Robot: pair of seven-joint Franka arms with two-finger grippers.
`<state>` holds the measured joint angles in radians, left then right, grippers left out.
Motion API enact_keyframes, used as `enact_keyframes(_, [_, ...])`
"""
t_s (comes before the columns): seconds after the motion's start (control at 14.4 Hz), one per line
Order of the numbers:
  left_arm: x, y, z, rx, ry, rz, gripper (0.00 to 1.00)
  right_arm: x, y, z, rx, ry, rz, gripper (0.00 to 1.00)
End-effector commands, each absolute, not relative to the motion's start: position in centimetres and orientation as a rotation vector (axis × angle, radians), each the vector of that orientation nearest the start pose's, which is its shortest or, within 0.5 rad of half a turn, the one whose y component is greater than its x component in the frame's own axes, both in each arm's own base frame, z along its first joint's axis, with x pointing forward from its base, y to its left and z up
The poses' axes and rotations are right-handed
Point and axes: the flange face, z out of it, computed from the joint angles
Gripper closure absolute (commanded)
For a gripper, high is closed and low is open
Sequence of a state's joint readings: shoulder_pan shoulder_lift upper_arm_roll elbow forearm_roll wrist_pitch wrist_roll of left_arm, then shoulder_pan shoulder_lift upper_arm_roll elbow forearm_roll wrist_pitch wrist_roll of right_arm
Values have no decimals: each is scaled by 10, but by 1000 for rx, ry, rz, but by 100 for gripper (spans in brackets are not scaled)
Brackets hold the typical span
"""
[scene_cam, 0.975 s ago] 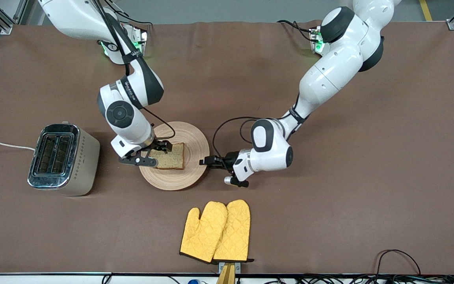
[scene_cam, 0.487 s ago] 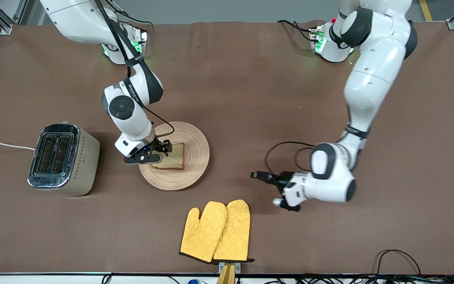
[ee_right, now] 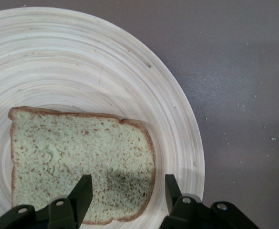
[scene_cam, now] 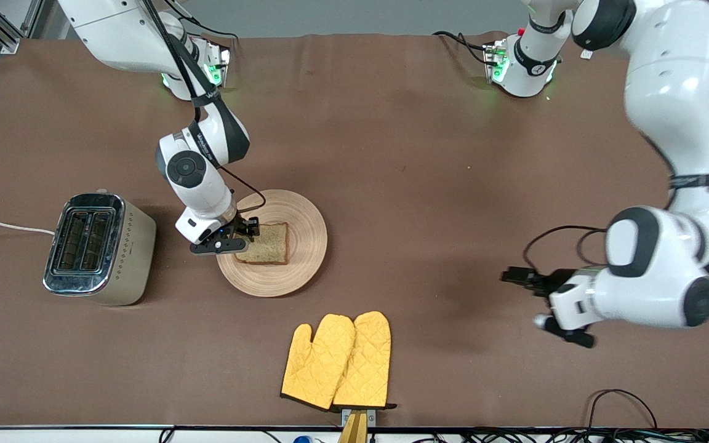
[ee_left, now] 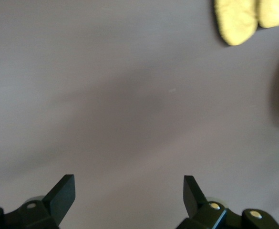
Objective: Move plate and put bread in toaster
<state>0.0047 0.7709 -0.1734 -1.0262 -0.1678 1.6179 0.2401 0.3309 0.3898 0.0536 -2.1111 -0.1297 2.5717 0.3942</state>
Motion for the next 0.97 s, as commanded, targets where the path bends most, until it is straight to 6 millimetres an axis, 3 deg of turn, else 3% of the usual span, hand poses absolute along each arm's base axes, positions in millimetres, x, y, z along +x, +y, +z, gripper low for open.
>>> enact_keyframes(0.0, [703, -78, 485, -3205, 578, 203, 0, 535, 214, 235, -3153, -172, -170, 39])
enact_keyframes(0.07, [690, -70, 522, -3190, 567, 158, 0, 535, 214, 226, -3152, -174, -167, 40])
enact_keyframes(0.21, [666, -56, 578, -3168, 531, 107, 0, 536, 214, 218, -3146, -183, -182, 41])
enact_keyframes(0.42, [625, -45, 645, -3146, 455, 27, 0, 536, 212, 217, -3149, -187, -184, 44])
enact_keyframes(0.63, [612, -28, 656, -3141, 277, -2, 0, 536, 212, 214, -3148, -194, -189, 49])
enact_keyframes(0.77, [608, -31, 659, -3144, 198, -33, 0, 535, 213, 206, -3147, -200, -186, 50])
enact_keyframes(0.91, [590, -42, 652, -3139, 146, -95, 0, 536, 212, 202, -3142, -198, -194, 54])
